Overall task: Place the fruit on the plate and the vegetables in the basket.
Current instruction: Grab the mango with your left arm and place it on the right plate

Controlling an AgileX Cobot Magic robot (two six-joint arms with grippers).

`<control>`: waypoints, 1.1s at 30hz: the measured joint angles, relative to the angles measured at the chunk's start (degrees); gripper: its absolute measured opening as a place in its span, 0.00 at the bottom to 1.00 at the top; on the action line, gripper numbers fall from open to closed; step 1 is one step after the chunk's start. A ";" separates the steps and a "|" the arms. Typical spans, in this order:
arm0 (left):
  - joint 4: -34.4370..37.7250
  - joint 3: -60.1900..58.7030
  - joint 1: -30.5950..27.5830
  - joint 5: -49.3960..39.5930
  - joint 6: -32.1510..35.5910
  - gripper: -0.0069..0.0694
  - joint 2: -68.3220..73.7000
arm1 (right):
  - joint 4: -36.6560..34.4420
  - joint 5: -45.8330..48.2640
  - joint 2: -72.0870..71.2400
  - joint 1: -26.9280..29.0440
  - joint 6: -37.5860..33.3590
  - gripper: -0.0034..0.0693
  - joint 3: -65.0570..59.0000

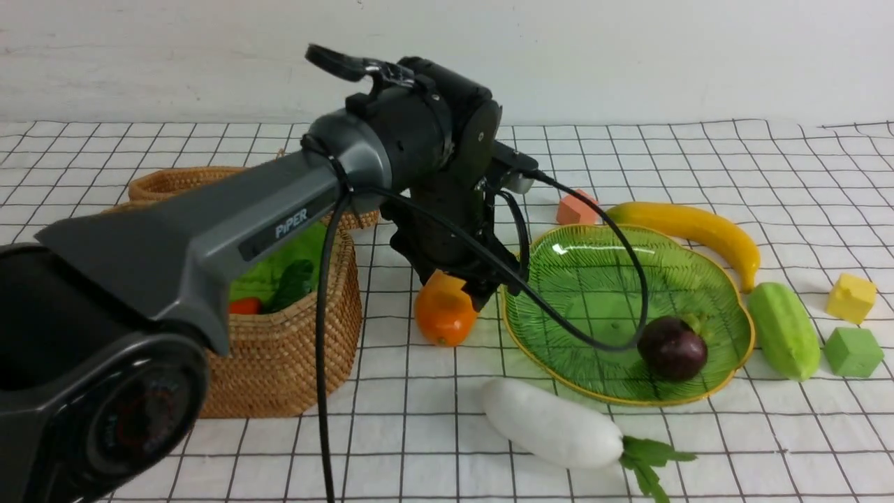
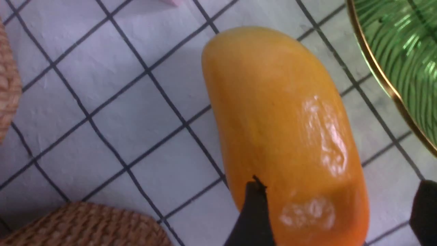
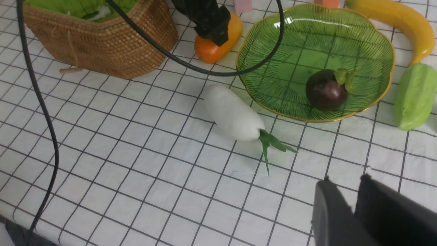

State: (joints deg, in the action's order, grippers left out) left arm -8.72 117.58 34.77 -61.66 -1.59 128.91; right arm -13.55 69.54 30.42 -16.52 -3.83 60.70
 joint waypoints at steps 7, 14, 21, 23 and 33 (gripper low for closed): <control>-2.96 0.00 0.11 3.97 -1.52 0.96 3.22 | 0.00 0.06 0.00 0.00 -0.20 0.24 0.00; -5.92 0.00 0.11 5.32 -2.66 0.88 6.33 | 0.00 0.17 0.00 0.00 -0.20 0.24 0.00; -7.30 0.15 0.11 5.03 -2.85 0.83 6.61 | 0.00 0.49 0.00 0.00 -0.20 0.24 0.00; -8.47 1.02 0.13 2.74 -2.85 0.83 6.42 | 0.00 0.56 0.00 0.00 -0.20 0.24 0.00; -2.95 11.33 3.17 -2.82 5.63 0.83 -0.03 | 2.89 -1.77 0.00 0.00 -0.20 0.24 0.00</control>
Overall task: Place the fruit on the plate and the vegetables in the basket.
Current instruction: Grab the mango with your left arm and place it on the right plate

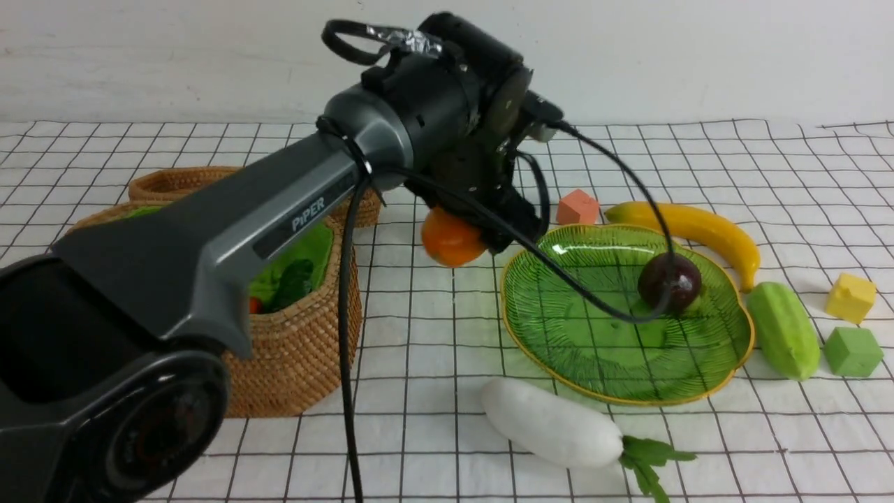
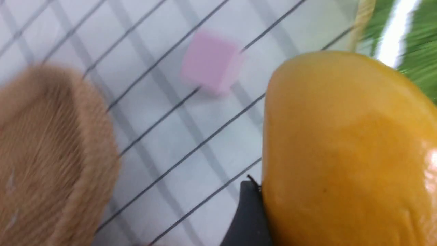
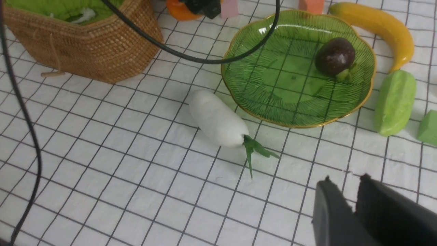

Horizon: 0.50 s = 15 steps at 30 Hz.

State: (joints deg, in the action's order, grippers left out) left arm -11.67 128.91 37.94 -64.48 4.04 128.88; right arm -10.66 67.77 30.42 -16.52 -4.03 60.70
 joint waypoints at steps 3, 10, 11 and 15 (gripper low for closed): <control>8.87 0.35 1.57 0.73 8.95 0.83 0.12 | 0.15 -0.95 0.00 0.00 0.00 0.24 0.00; 22.31 0.35 2.61 5.30 23.36 0.88 5.20 | -2.72 -0.84 0.00 0.00 0.00 0.24 0.00; 22.31 0.35 2.56 6.28 23.64 0.92 5.88 | -2.84 -0.82 0.00 0.00 0.00 0.24 0.00; 22.31 0.24 2.49 7.77 23.64 0.97 6.47 | -3.17 -0.67 0.00 0.00 0.00 0.24 0.00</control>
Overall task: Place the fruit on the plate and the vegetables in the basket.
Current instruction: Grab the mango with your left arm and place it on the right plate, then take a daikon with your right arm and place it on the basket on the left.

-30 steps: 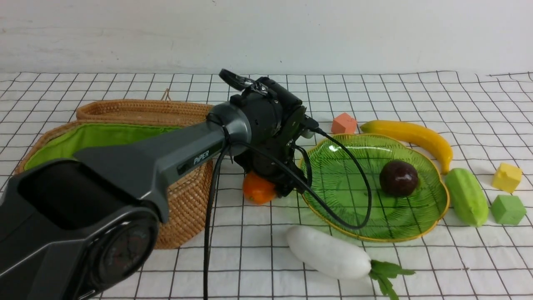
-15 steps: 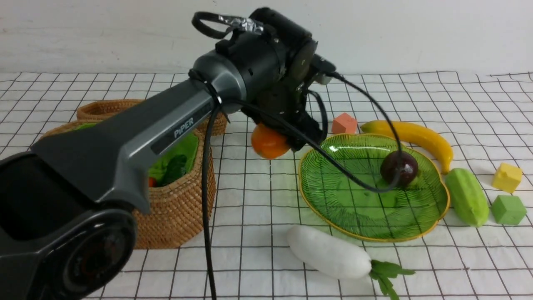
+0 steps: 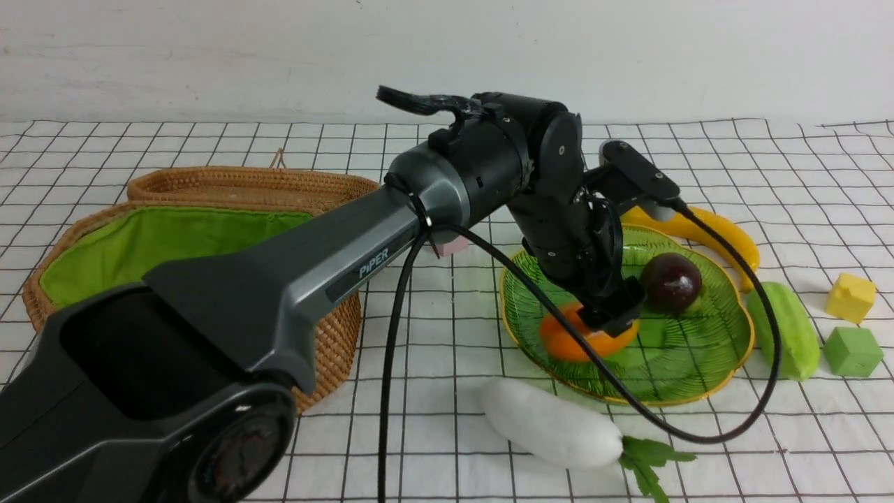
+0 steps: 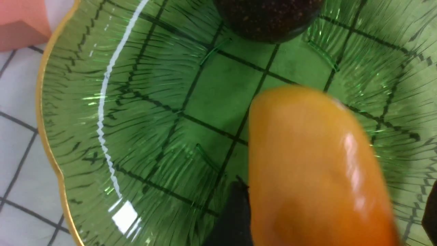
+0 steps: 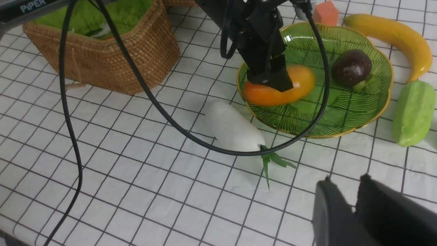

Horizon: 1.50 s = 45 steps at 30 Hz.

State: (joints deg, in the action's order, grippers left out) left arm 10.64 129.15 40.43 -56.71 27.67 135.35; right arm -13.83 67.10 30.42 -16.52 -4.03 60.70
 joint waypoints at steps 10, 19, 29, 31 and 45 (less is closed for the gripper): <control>-2.27 0.00 0.00 -12.43 -13.71 0.63 -9.42 | -0.20 0.24 3.37 0.00 0.00 0.25 0.00; -9.50 0.00 0.00 -14.75 -28.83 0.07 -30.39 | -1.97 -5.14 16.57 0.00 -3.63 0.26 0.00; -12.35 -23.33 0.00 -14.75 -32.34 0.07 -52.12 | -11.23 -7.11 36.45 -0.93 -16.14 0.26 4.53; -12.46 -36.60 0.00 -13.68 -33.35 0.07 -59.75 | -11.30 -7.11 41.04 -3.89 -17.17 0.26 6.35; -8.54 -83.93 0.00 13.72 -35.06 0.07 -95.79 | 3.06 -17.16 64.50 -18.99 -19.90 0.48 11.12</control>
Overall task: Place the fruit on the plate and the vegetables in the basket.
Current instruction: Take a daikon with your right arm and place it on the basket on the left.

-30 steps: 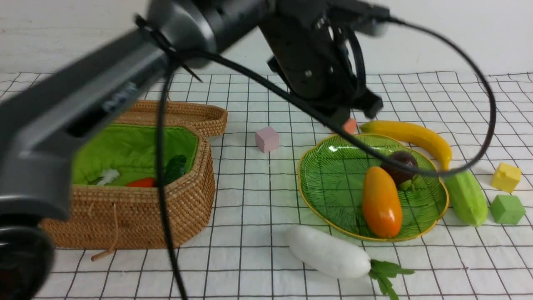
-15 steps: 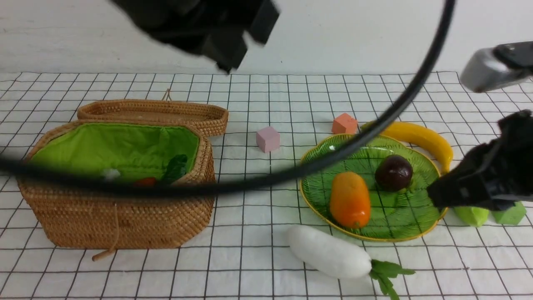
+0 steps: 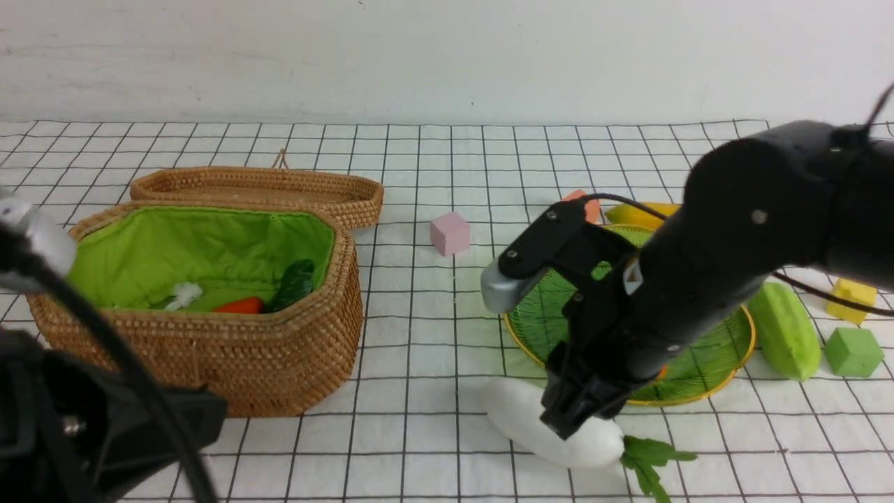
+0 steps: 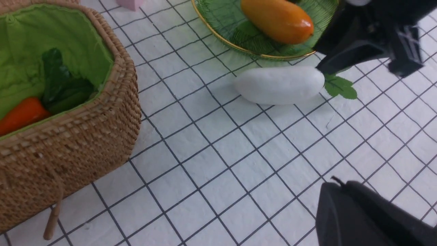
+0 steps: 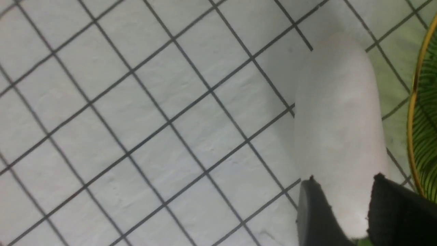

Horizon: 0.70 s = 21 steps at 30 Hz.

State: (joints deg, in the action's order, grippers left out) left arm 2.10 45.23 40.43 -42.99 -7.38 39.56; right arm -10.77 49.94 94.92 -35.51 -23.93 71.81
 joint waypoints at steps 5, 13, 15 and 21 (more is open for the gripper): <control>0.18 -1.70 0.00 0.50 0.00 0.07 -3.55 | 0.29 0.07 8.23 0.00 -5.59 0.70 6.60; 0.31 -1.84 0.00 0.19 0.00 0.07 -3.93 | 0.29 0.50 15.63 -0.17 -8.63 0.81 10.86; 0.31 -1.84 0.00 0.14 0.00 0.07 -3.93 | 0.36 0.43 15.88 -0.17 -8.63 0.81 10.89; 0.31 -1.84 0.00 -0.11 0.00 0.07 -3.93 | 2.44 0.24 17.67 -0.17 -8.65 0.81 11.24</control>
State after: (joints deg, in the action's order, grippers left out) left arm 2.41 43.39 40.43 -43.10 -7.38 35.63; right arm -8.32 50.18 112.59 -35.67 -32.57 83.06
